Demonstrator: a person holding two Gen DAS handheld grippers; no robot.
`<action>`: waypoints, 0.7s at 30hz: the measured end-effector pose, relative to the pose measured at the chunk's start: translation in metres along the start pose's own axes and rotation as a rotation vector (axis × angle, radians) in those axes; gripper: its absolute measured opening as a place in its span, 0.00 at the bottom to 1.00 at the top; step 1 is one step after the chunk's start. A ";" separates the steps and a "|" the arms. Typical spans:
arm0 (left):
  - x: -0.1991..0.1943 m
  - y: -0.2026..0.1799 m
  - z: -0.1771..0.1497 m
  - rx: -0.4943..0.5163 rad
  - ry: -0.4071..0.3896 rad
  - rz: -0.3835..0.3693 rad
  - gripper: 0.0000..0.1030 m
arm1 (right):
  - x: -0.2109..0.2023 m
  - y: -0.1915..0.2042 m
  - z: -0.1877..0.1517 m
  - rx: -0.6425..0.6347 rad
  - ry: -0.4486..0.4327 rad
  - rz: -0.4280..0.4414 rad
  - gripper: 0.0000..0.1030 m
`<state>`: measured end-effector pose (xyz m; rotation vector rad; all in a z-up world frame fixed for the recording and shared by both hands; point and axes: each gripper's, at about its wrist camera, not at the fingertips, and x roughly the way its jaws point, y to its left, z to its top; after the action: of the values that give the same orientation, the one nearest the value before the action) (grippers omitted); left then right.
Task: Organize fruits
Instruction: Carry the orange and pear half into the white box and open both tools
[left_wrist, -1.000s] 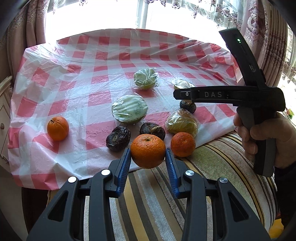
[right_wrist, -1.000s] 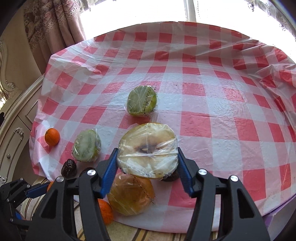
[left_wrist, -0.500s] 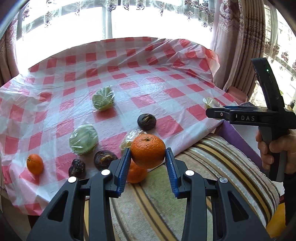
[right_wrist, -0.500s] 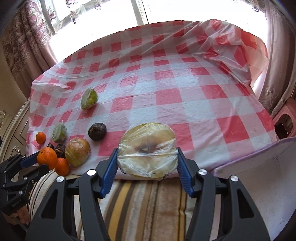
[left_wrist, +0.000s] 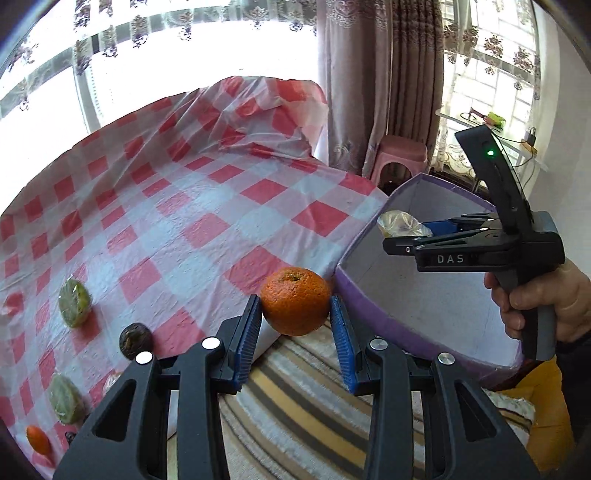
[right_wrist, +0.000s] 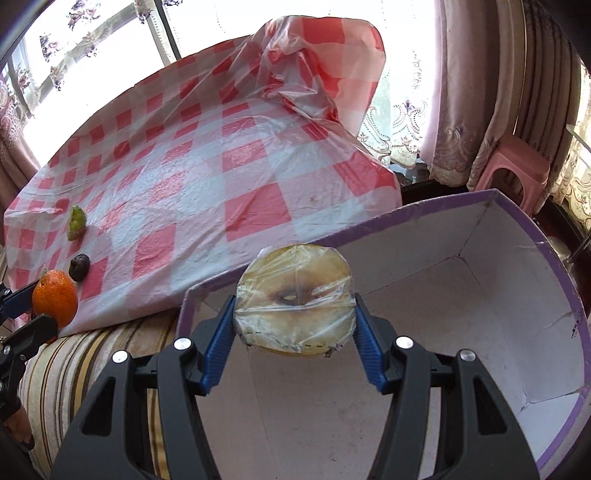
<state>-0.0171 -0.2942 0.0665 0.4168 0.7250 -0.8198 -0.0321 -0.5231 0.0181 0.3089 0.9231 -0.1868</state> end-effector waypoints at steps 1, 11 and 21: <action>0.006 -0.009 0.006 0.022 0.004 -0.011 0.35 | 0.003 -0.007 0.000 0.013 0.009 -0.008 0.58; 0.081 -0.094 0.029 0.247 0.135 -0.076 0.35 | 0.039 -0.053 -0.002 0.120 0.131 -0.066 0.58; 0.144 -0.126 0.024 0.399 0.266 -0.003 0.36 | 0.084 -0.084 -0.010 0.212 0.257 -0.100 0.58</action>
<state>-0.0385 -0.4600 -0.0291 0.8959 0.8080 -0.9239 -0.0137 -0.6009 -0.0705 0.4914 1.1772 -0.3445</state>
